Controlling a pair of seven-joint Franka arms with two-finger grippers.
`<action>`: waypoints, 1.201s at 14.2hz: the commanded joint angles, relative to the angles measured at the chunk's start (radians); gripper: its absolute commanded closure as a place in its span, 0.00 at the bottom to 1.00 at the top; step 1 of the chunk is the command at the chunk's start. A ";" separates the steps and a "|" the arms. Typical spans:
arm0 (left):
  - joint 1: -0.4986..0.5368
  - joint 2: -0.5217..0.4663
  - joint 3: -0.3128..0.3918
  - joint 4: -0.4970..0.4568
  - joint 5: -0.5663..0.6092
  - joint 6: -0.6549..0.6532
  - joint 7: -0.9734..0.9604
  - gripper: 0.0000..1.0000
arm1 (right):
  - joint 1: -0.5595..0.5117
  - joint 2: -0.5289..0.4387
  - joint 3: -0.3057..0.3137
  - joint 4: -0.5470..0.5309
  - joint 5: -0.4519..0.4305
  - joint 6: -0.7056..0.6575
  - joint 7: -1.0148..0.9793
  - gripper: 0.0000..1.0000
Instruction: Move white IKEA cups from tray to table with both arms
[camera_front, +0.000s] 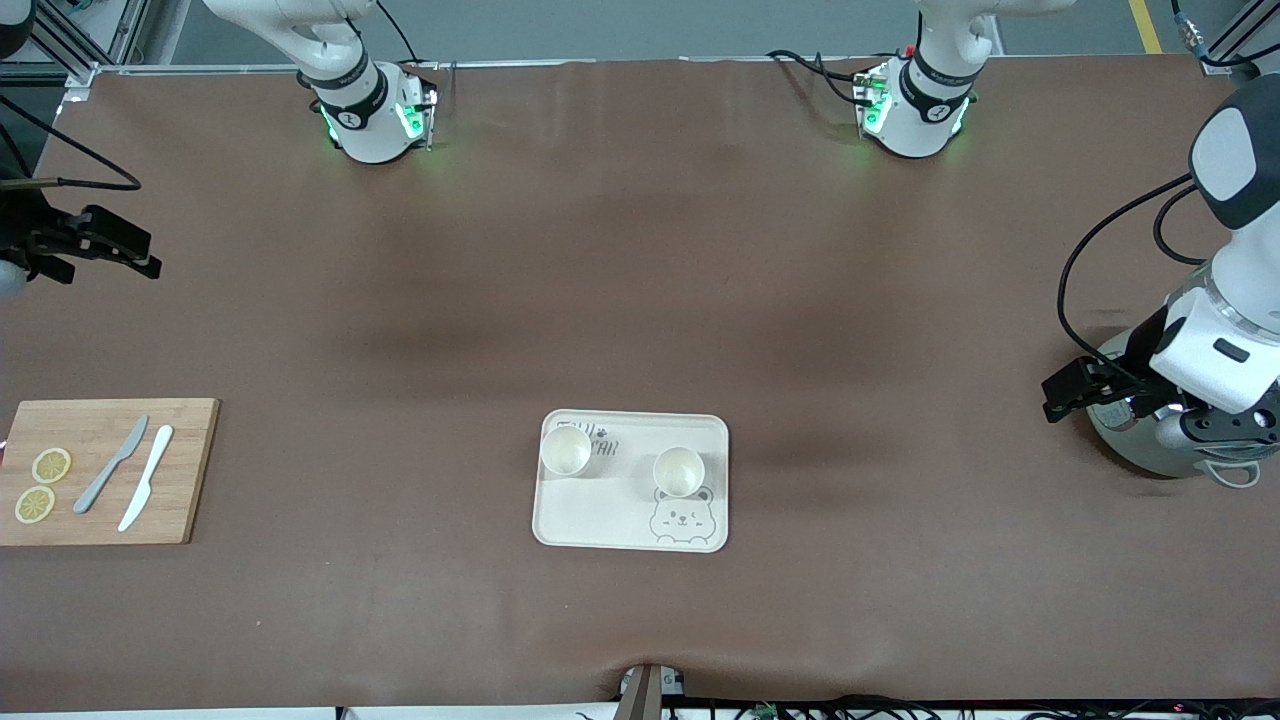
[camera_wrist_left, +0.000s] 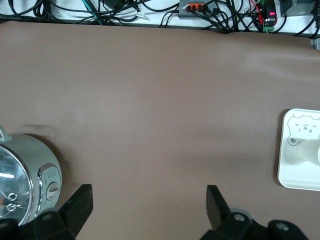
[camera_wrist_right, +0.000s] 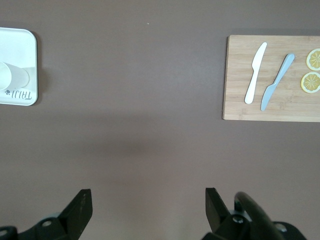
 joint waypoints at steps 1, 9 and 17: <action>0.004 -0.007 -0.004 0.003 -0.011 -0.014 0.011 0.00 | -0.018 0.014 0.012 0.013 -0.004 -0.016 -0.012 0.00; 0.000 -0.001 -0.005 -0.003 -0.009 -0.014 -0.006 0.00 | -0.023 0.025 0.012 0.020 -0.001 -0.032 -0.002 0.00; -0.007 -0.003 -0.012 -0.016 -0.003 -0.089 -0.007 0.00 | -0.024 0.074 0.012 0.020 -0.007 -0.030 -0.005 0.00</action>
